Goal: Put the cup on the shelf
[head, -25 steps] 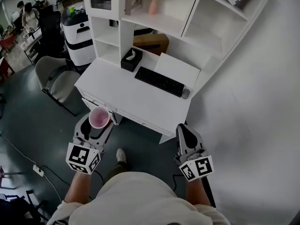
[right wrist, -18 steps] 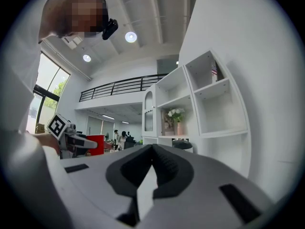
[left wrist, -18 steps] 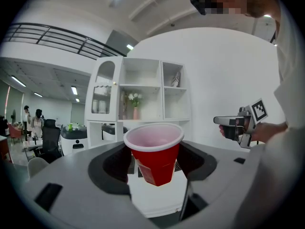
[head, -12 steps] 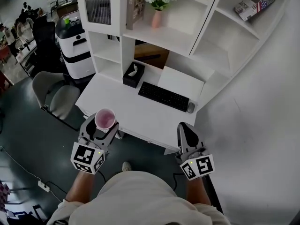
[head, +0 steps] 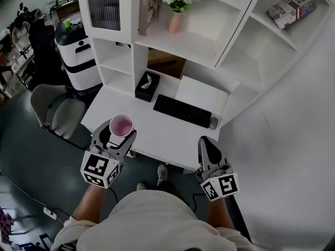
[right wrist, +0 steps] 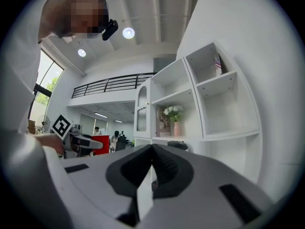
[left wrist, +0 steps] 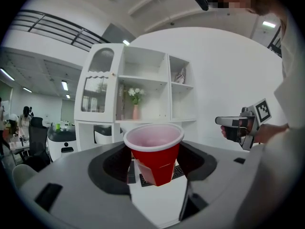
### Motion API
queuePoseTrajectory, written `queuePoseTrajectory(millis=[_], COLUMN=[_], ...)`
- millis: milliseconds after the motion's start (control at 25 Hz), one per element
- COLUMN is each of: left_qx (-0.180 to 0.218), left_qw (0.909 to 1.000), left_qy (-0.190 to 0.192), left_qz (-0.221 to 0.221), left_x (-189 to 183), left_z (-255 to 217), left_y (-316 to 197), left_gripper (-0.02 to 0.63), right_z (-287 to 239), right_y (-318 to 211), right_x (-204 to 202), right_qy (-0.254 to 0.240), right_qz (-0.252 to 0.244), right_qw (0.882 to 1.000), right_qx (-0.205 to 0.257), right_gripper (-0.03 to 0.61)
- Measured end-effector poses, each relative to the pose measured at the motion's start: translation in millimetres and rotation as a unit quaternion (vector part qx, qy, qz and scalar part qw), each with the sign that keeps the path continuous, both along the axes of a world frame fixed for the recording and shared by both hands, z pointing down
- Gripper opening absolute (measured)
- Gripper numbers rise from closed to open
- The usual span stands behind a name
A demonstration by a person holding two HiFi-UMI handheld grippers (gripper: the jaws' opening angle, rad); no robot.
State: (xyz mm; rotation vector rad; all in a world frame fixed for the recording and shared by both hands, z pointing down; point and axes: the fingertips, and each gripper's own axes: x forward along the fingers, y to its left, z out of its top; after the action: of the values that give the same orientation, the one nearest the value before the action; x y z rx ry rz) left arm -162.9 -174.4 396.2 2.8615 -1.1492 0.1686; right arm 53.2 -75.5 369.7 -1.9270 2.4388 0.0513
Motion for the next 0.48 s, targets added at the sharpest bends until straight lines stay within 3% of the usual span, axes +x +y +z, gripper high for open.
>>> queuePoseTrajectory(millis=[480], left_qx=[0.005], left_qw=[0.9999], left_qy=[-0.013], left_qz=[-0.002], left_x=[45.5], left_z=[-14.4], left_y=[-62.0], left_gripper=[0.298], right_z=[0.9], right_y=[-57.3], right_x=[35.0], right_qy=[-0.006], right_qz=[-0.015], right_qw=[1.000], right_qx=[0.004], right_gripper=[0.005])
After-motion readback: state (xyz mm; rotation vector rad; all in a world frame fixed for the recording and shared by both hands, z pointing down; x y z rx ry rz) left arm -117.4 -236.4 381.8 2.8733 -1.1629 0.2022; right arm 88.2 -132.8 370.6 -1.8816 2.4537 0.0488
